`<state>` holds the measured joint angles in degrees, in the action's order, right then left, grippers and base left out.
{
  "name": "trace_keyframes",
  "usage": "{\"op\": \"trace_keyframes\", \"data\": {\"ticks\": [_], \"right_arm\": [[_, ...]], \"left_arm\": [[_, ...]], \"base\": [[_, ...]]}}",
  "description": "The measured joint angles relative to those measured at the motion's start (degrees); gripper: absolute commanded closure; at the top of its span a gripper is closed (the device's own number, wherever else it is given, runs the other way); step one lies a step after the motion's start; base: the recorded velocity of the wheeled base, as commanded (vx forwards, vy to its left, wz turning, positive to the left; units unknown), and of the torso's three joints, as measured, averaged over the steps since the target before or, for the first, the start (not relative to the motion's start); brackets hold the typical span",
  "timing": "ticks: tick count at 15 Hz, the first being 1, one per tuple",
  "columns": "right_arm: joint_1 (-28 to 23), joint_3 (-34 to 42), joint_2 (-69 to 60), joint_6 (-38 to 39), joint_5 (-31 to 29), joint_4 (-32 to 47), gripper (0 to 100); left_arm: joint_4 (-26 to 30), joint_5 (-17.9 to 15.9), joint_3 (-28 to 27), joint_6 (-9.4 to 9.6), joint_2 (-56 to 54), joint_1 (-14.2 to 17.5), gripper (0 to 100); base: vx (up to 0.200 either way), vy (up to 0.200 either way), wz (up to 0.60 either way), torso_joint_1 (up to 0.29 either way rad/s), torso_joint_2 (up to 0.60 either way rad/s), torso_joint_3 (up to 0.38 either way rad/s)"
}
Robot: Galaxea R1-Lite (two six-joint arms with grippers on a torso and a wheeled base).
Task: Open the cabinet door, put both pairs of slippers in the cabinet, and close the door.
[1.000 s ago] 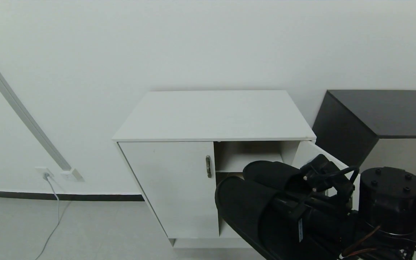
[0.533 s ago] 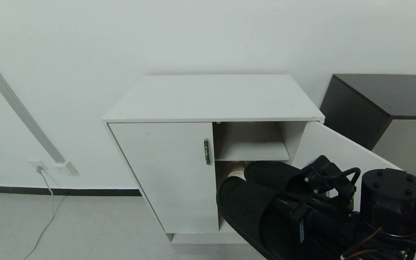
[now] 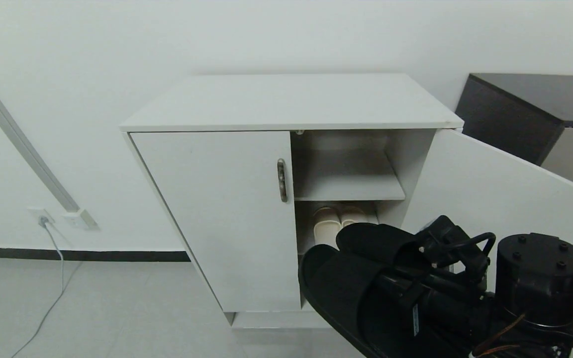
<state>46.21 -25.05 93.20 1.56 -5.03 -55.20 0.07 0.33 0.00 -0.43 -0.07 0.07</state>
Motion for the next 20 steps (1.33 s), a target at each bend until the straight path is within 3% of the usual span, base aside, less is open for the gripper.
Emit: {"op": "trace_keyframes", "data": {"ticks": [12,17,19,20], "right_arm": [[0.0,0.7,1.6,0.0,-0.1,-2.5,100],[-0.2,0.8,2.0,-1.5,-0.2,-3.7,100],[0.0,-0.7,2.4,-1.5,-2.8,-3.5,100],[0.8,-3.2,2.8,-0.7,-7.9,-1.1,100]], "left_arm": [[0.0,-0.1,0.0,0.22,0.0,0.0,100],[0.0,-0.1,0.0,0.22,0.0,0.0,100],[0.0,0.0,0.0,0.27,0.0,0.0,100],[0.0,-0.1,0.0,0.27,0.0,0.0,100]], "base": [[0.0,0.0,0.0,-0.081,0.45,0.358],[0.0,0.0,0.0,0.001,0.08,0.07],[0.0,0.0,0.0,0.0,0.0,0.0],[0.0,0.0,0.0,0.0,0.0,0.0]]}}
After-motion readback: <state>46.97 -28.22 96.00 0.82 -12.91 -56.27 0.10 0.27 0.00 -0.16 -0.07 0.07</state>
